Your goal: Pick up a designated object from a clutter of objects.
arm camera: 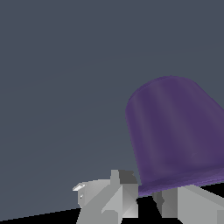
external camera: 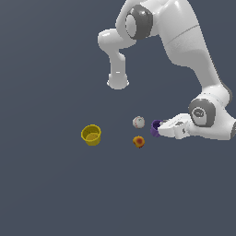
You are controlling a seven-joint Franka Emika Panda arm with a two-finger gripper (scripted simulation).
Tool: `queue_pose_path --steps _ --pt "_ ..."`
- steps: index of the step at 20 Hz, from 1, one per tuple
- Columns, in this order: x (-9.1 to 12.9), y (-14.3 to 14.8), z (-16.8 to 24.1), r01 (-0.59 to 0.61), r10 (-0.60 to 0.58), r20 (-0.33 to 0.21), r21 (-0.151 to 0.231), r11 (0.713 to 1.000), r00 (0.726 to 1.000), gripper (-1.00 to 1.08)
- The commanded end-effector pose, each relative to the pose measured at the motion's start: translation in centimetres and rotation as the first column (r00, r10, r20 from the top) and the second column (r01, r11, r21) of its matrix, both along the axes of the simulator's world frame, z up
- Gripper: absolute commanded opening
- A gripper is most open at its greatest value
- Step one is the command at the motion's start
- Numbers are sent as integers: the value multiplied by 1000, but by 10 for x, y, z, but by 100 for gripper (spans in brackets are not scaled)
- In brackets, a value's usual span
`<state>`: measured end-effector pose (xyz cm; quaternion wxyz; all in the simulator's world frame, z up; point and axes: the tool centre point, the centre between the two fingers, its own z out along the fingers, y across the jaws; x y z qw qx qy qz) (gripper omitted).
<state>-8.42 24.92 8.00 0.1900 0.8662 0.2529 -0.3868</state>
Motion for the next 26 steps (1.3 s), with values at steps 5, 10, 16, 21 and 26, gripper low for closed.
queue_pose_path --steps 5,10,16,21,26 --pt "-1 -27 25 1 -1 1 0 1000 1000 -100" --pt "-3 -63 55 2 -2 1 0 1000 1000 -100" --pt "-7 -117 104 4 -4 0 0 1000 1000 -100" --pt "-10 -167 148 5 -5 -1 0 1000 1000 -100" --pt "-12 -217 194 6 -6 -2 0 1000 1000 -100"
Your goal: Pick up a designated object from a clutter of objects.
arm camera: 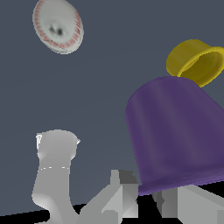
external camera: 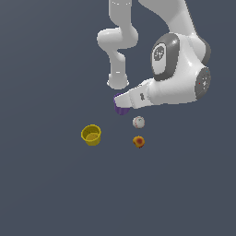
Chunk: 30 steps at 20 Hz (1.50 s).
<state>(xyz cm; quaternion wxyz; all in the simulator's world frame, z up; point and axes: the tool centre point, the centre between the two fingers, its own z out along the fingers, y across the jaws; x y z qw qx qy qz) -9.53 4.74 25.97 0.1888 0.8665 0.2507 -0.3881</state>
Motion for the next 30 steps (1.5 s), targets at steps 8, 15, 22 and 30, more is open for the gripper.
queue_pose_path --steps 8,15,22,30 --pt "-5 -97 89 2 -2 -1 0 1000 1000 -100" --pt "-5 -166 152 2 -2 -1 -1 1000 1000 -100" --pt "-3 -214 195 -1 1 1 -2 1000 1000 -100" --pt "0 -238 217 -4 4 2 -1 1000 1000 -100"
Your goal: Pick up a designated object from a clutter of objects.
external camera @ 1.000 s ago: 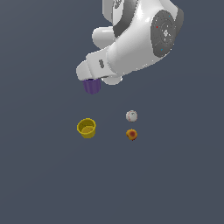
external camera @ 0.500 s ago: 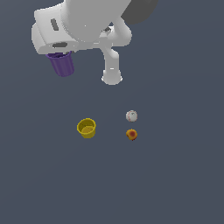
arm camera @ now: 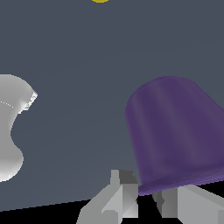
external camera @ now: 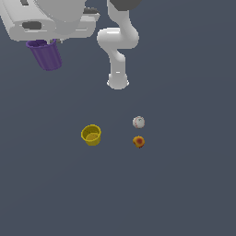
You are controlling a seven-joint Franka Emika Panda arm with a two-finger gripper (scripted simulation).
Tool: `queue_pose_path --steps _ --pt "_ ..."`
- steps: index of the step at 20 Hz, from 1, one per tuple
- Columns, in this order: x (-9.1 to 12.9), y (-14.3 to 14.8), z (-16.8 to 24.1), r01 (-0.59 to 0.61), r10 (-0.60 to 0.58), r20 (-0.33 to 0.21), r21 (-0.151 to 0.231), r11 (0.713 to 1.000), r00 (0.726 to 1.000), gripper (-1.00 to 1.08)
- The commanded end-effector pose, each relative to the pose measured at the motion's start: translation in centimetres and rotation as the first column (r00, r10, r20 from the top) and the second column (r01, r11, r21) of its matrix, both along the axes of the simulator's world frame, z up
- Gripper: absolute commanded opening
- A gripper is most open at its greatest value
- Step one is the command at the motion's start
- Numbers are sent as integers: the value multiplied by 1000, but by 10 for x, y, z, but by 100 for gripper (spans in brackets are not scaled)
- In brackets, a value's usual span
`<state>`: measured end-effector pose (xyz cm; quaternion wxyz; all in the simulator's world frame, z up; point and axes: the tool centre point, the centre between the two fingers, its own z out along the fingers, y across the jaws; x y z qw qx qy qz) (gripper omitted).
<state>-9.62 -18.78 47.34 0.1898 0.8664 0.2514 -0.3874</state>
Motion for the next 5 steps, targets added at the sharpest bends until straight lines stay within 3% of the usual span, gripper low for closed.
queue_pose_path --steps 1,5 --pt "1 -4 4 -2 2 1 0 1000 1000 -100" --pt "2 -3 4 -3 3 1 1 1000 1000 -100"
